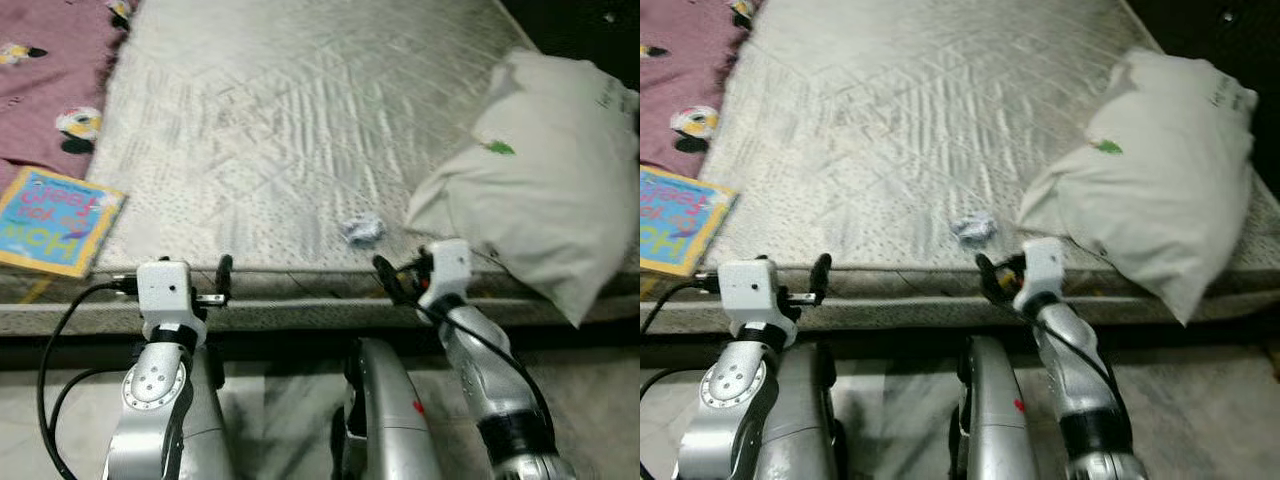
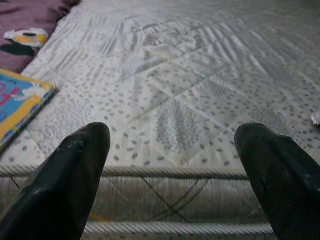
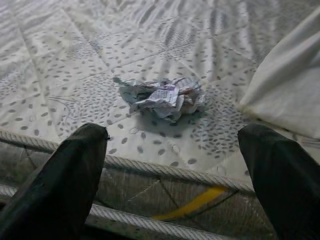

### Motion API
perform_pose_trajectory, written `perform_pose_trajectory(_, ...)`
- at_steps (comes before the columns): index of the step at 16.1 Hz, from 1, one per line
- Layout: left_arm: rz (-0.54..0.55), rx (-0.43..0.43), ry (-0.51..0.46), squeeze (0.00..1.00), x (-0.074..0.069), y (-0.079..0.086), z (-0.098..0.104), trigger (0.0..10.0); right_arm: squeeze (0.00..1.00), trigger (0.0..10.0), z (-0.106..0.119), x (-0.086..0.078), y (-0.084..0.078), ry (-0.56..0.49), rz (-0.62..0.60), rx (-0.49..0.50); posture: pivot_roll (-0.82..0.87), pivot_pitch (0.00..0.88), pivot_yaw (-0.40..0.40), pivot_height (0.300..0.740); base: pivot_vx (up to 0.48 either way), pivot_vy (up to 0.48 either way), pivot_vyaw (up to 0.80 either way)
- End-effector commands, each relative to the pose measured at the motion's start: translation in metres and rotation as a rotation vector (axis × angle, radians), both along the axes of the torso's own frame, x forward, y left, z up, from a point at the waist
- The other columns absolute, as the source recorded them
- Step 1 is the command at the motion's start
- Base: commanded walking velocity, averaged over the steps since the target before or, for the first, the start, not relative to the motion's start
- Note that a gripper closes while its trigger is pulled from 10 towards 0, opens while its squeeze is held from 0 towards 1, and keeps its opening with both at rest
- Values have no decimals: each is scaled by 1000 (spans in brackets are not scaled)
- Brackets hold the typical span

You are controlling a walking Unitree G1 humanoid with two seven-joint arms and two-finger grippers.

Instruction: Clean up the room

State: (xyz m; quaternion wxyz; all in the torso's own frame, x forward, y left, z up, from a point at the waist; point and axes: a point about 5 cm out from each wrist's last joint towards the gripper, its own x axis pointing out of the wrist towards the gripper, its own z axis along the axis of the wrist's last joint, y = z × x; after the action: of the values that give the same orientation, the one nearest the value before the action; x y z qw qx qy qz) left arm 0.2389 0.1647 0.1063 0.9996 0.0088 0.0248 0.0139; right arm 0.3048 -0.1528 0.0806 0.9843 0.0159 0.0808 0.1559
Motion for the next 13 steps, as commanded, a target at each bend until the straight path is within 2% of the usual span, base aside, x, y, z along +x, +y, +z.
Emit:
perform_pose_trajectory(1,15,8,-17,0,-2,1,6,10000,0,10000,1,3,0,-8,11,-12,85,201,-117,535,0,0,0)
perform_pose_trajectory(5,83,81,44,0,-25,21,-1,10000,0,10000,3,20,34,-52,102,-47,157,229,-131,535,0,0,0)
perform_pose_trajectory(9,78,90,75,0,-41,23,-1,10000,0,10000,-5,33,46,-13,87,-48,233,260,-132,535,0,0,0)
perform_pose_trajectory(10,96,106,93,0,-53,28,2,10000,0,10000,-1,40,51,-39,67,-70,275,285,-127,535,0,0,0)
perform_pose_trajectory(13,112,116,106,0,-62,31,4,10000,0,10000,21,55,54,-131,-4,-72,292,305,-126,535,0,0,0)
